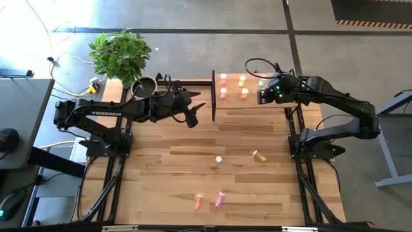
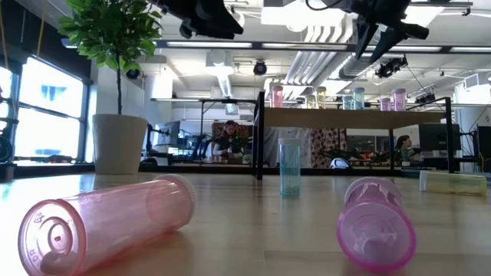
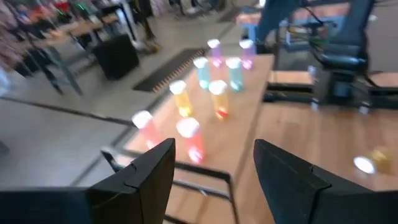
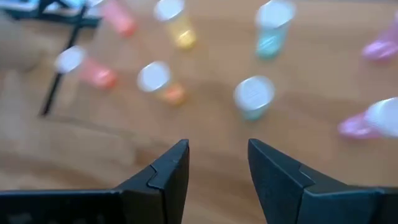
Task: Pick and place medicine bottles onto shelf by color
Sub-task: Put the blue pill bottle on the shelf aligned with the other blue pill bottles
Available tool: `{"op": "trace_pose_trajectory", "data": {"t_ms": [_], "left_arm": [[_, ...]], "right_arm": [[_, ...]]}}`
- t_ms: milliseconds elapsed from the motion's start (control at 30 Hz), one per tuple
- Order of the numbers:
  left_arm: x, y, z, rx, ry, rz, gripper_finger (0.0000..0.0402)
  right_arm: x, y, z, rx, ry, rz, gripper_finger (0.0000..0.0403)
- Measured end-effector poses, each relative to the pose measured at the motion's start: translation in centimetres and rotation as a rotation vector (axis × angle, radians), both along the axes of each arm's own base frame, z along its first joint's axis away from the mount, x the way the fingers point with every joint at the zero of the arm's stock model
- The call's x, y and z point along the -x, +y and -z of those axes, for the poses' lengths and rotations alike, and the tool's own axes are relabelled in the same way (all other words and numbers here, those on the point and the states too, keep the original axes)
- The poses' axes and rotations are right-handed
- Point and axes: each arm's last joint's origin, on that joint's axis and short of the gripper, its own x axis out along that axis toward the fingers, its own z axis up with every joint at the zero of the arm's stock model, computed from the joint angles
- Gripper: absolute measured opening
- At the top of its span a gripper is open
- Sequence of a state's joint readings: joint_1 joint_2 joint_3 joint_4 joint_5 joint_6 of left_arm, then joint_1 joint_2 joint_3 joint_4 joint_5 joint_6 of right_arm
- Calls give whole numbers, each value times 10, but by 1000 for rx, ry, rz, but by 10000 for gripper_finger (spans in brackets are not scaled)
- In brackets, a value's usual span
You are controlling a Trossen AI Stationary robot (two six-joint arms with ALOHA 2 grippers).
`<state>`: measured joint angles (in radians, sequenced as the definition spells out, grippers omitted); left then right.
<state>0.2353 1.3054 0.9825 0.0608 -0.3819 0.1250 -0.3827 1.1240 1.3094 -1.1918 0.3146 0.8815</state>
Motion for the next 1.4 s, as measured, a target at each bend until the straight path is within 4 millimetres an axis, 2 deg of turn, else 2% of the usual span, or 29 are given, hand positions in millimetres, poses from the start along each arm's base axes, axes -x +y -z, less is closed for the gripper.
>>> {"op": "trace_pose_trajectory", "data": {"t_ms": [167,400,633,867,1100,1200,1400], "left_arm": [[6,-7,4,99,47,74,209],[16,-17,7,274,89,216,209],[26,-33,8,336,163,295,209],[33,-57,8,391,218,352,209],[37,-80,8,438,245,408,209],[38,-87,9,454,249,427,209],[39,-102,10,484,261,466,209]], "right_arm": [[-8,13,-1,-61,-57,-115,154],[-18,42,-2,-93,-96,-228,154],[-28,65,3,-174,-117,-228,154],[-47,84,17,-225,-52,-284,157],[-65,106,35,-296,23,-315,200],[-71,114,41,-338,53,-348,207],[-90,134,53,-306,52,-451,209]]}}
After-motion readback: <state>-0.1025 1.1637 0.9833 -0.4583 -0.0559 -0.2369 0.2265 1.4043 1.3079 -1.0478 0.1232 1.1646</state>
